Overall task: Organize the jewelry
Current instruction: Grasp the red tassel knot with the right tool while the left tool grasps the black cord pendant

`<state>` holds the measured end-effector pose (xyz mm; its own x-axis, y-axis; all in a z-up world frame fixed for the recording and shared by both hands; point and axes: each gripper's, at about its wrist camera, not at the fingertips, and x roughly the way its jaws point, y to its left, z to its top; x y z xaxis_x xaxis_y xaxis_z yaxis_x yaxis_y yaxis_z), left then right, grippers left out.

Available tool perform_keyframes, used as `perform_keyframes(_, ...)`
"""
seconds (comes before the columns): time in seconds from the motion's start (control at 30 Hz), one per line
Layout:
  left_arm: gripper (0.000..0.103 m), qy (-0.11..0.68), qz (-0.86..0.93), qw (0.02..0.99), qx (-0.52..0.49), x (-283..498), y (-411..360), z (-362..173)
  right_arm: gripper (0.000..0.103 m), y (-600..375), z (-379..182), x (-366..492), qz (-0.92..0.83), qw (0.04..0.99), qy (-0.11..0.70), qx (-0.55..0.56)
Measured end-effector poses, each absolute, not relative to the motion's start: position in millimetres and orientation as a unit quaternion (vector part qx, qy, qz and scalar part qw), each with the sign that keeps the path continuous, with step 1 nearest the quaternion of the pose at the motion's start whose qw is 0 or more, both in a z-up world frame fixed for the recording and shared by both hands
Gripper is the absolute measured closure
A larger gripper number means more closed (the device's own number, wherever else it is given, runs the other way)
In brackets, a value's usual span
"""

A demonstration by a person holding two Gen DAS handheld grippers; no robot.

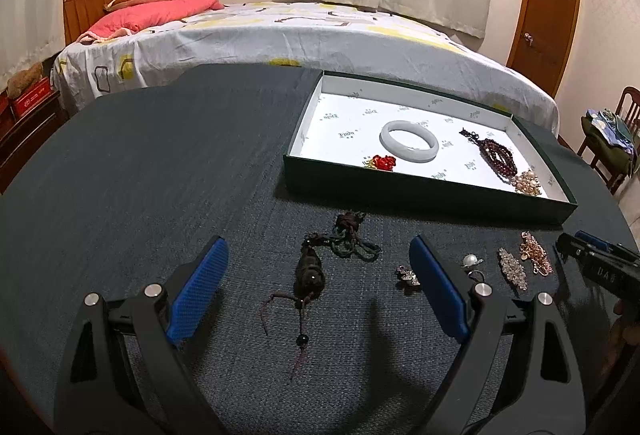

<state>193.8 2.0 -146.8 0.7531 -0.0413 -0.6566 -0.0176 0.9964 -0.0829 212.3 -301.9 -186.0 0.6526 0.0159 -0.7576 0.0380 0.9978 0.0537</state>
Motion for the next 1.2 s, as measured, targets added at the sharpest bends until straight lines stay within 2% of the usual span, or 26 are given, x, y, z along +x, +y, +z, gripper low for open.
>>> perform_keyframes(0.2, 0.013, 0.354, -0.006, 0.934, -0.042, 195, 1, -148, 0.059, -303, -187, 207, 0.005, 0.907, 0.420, 0.039)
perform_keyframes(0.27, 0.013, 0.355, -0.005, 0.934, -0.044, 195, 0, -149, 0.066, -303, -187, 205, 0.006, 0.907, 0.419, 0.043)
perform_keyframes(0.33, 0.013, 0.358, -0.005, 0.933, -0.046, 196, 1, -149, 0.078, -305, -188, 203, 0.009, 0.907, 0.419, 0.052)
perform_keyframes(0.37, 0.013, 0.359, -0.005, 0.932, -0.047, 195, 2, -150, 0.080, -305, -188, 203, 0.010, 0.906, 0.419, 0.055)
perform_keyframes(0.4, 0.013, 0.360, -0.005, 0.932, -0.047, 196, 2, -150, 0.091, -305, -188, 203, 0.013, 0.906, 0.419, 0.058)
perform_keyframes(0.43, 0.013, 0.362, -0.004, 0.931, -0.047, 195, 2, -151, 0.094, -305, -188, 203, 0.016, 0.906, 0.419, 0.068)
perform_keyframes(0.9, 0.014, 0.379, -0.007, 0.925, -0.036, 212, 5, -152, 0.097, -292, -178, 196, 0.025, 0.920, 0.385, 0.074)
perform_keyframes(0.97, 0.021, 0.380, -0.009, 0.925, -0.030, 218, 4, -151, 0.097, -292, -178, 196, 0.027, 0.920, 0.384, 0.075)
perform_keyframes(1.03, 0.035, 0.389, -0.013, 0.921, -0.024, 227, 4, -154, 0.097, -292, -179, 196, 0.028, 0.919, 0.386, 0.077)
perform_keyframes(1.2, 0.036, 0.402, -0.024, 0.915, -0.032, 233, 8, -156, 0.097, -290, -179, 195, 0.034, 0.918, 0.387, 0.079)
